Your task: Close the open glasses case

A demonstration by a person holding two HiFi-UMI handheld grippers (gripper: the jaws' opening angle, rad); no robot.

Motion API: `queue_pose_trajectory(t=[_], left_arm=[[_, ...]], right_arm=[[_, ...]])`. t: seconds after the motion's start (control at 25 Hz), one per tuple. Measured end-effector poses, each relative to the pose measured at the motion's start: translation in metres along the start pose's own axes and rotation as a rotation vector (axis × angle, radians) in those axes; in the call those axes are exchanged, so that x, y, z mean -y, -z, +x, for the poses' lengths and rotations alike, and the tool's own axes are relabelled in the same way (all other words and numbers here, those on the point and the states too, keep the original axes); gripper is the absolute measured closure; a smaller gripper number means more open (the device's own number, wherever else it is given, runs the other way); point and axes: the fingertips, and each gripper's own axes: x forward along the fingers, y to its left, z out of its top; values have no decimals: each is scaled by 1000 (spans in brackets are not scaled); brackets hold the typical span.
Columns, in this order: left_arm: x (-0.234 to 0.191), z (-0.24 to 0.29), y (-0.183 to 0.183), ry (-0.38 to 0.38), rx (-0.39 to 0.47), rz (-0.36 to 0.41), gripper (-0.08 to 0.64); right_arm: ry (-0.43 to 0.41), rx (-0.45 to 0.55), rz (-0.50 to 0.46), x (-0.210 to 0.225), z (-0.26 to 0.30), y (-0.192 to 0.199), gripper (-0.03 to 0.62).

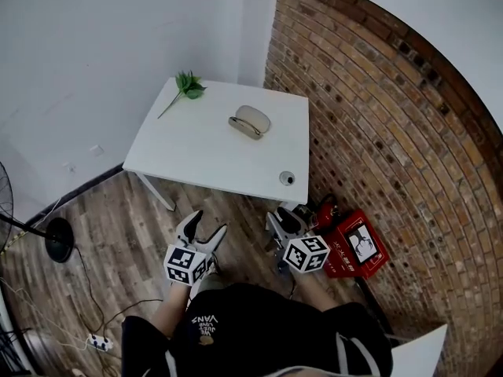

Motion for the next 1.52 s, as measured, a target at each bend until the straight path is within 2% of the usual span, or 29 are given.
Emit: queue_pose_trajectory(t=[0.48,0.8,1.2,1.52], left_arm=[[-105,45,-32,103,-15,25,232],[-149,69,-38,192,-42,80,225],[-172,103,-44,209,-52,100,225],[-194,148,-54,166,-67,111,224]], right_arm=[[128,64,48,1,93,-28,451],[204,95,63,4,128,-33,451],[227,86,47,34,155,-52,451],[185,81,36,79,203,-85,451]])
